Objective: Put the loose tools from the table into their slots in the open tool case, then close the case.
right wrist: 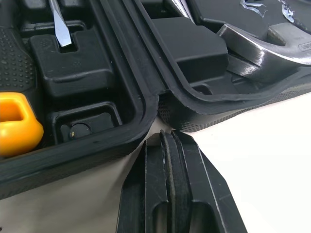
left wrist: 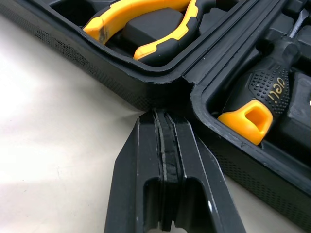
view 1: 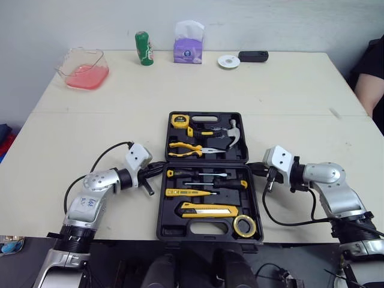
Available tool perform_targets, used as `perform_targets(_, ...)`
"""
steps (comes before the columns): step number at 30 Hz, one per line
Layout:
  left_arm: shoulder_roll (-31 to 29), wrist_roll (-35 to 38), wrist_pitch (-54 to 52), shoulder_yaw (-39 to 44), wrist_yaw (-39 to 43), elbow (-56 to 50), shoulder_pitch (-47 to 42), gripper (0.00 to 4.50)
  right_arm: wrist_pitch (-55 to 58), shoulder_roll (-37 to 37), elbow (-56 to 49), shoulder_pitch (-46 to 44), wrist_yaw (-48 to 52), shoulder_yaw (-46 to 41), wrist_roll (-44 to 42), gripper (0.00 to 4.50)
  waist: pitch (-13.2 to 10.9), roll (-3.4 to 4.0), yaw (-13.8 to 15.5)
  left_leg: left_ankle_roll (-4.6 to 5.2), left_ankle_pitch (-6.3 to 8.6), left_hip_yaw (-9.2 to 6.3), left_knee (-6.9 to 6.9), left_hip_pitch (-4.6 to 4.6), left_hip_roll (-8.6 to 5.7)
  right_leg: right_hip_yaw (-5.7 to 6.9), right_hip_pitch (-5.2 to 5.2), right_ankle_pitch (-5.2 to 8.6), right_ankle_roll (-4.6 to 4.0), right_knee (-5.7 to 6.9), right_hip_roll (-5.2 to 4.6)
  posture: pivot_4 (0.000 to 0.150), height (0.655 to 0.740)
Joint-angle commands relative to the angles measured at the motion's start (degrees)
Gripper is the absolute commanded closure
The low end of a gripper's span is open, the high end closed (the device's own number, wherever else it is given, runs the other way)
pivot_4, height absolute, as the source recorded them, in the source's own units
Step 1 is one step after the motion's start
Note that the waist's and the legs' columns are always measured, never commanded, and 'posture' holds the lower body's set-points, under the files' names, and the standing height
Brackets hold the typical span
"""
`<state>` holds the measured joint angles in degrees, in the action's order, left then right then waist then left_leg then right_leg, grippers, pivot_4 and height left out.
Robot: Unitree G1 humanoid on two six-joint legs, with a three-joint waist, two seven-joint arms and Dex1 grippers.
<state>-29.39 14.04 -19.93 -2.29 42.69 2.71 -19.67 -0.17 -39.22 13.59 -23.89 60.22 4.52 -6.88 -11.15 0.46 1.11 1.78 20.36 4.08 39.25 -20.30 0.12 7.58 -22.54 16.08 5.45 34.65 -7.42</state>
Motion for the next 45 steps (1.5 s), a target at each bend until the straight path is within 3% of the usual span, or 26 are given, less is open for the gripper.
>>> perform_targets(1, 0.78, -0.11, 2.14, -1.56, 1.89, -1.88, -0.86, 4.38, -2.53, 1.02, -0.41, -0.46, 0.89, 1.33, 0.36, 4.50, 0.00, 0.00, -0.08, 0.00, 0.00, 0.00, 0.00, 0.00, 0.00, 0.00, 0.00, 0.00, 0.00, 0.01, 0.00, 0.150, 0.7400)
perform_targets(7, -1.25, 0.43, -2.54, -1.08, 2.32, -6.71, 1.59, 4.38, 2.83, -0.51, -5.35, 2.54, 4.83, 0.14, -3.69, 4.50, 0.00, 0.00, 0.00, 0.00, 0.00, -0.05, -0.03, -0.02, 0.01, -0.01, 0.00, 0.00, 0.00, -0.04, -0.01, 0.150, 0.7400)
perform_targets(21, -3.05, -0.17, 0.76, 3.60, 1.12, -4.19, 6.40, 4.38, 1.89, -3.39, 0.56, 2.13, 3.26, -2.45, -2.03, 4.50, 0.02, -0.02, -0.10, 0.00, -0.01, -0.04, -0.02, 0.03, -0.01, -0.04, 0.03, 0.00, 0.00, -0.01, -0.08, 0.150, 0.7400)
perform_targets(24, -3.93, -0.47, 3.14, 7.52, -1.00, -3.31, 7.87, 3.54, 6.79, -7.04, -1.56, 5.49, 5.70, -5.69, -5.91, 4.50, 0.02, -0.03, 0.26, 0.00, 0.00, -0.07, -0.01, 0.02, 0.00, -0.05, 0.04, 0.00, 0.00, -0.02, -0.14, 0.150, 0.7400)
perform_targets(27, -4.07, 1.81, 3.13, 11.35, -1.57, -4.45, 9.24, 2.18, 11.55, -9.73, -2.48, 8.01, 4.59, -9.74, -8.31, 3.46, 0.02, -0.03, 0.48, 0.03, 0.01, -0.21, -0.01, -0.05, -0.03, -0.02, 0.08, 0.00, 0.00, -0.12, -0.22, 0.150, 0.7400)
perform_targets(30, -3.98, 7.42, -0.26, 16.23, -1.16, -8.41, 9.71, 0.80, 16.81, -10.26, -5.30, 9.44, 1.25, -14.64, -11.39, 1.96, 0.01, -0.04, 0.30, 0.05, 0.02, -0.20, 0.00, -0.06, -0.04, -0.03, 0.09, -0.02, 0.04, -0.16, -0.27, 0.150, 0.7400)
perform_targets(31, -4.42, 10.77, -5.78, 17.60, -1.38, -10.16, 9.72, 0.31, 19.36, -10.38, -6.67, 9.68, 0.65, -15.84, -12.63, 1.45, 0.01, -0.04, 0.25, 0.05, 0.01, -0.19, -0.01, -0.05, -0.02, -0.04, 0.08, -0.03, 0.04, -0.15, -0.26, 0.150, 0.7400)
perform_targets(32, -6.04, 13.90, -11.24, 18.23, -0.64, -12.55, 9.59, 0.00, 23.83, -11.12, -8.85, 9.86, -0.02, -16.75, -14.04, 0.93, 0.01, -0.04, 0.23, 0.03, 0.01, -0.20, -0.01, -0.05, 0.00, -0.05, 0.07, -0.02, 0.04, -0.13, -0.26, 0.150, 0.7400)
perform_targets(34, -8.95, 16.46, -20.44, 18.90, -2.41, -16.08, 8.24, 0.00, 32.70, -11.91, -12.75, 9.48, -1.99, -18.40, -17.15, 0.03, 0.00, -0.03, -0.04, 0.00, 0.01, -0.19, -0.01, -0.06, 0.04, -0.08, 0.04, -0.02, 0.04, -0.11, -0.24, 0.150, 0.7400)
perform_targets(40, -8.09, 24.30, -40.90, 19.53, -11.63, -17.68, -5.51, 0.00, 61.97, -13.48, -19.96, 0.55, -10.10, -18.44, -24.71, 0.03, 0.00, -0.03, 0.19, -0.03, -0.02, -0.21, -0.01, -0.05, 0.01, -0.15, 0.03, -0.02, 0.03, -0.01, -0.23, 0.150, 0.7400)
perform_targets(45, -5.98, 22.50, -55.09, 15.49, -18.73, -10.26, -19.02, 0.00, 84.54, -10.57, -17.80, -15.15, -15.51, -15.16, -28.63, 0.03, -0.01, -0.05, 0.22, -0.04, -0.04, -0.21, -0.05, -0.20, -0.09, -0.09, -0.12, -0.02, 0.03, -0.04, -0.04, 0.150, 0.7400)
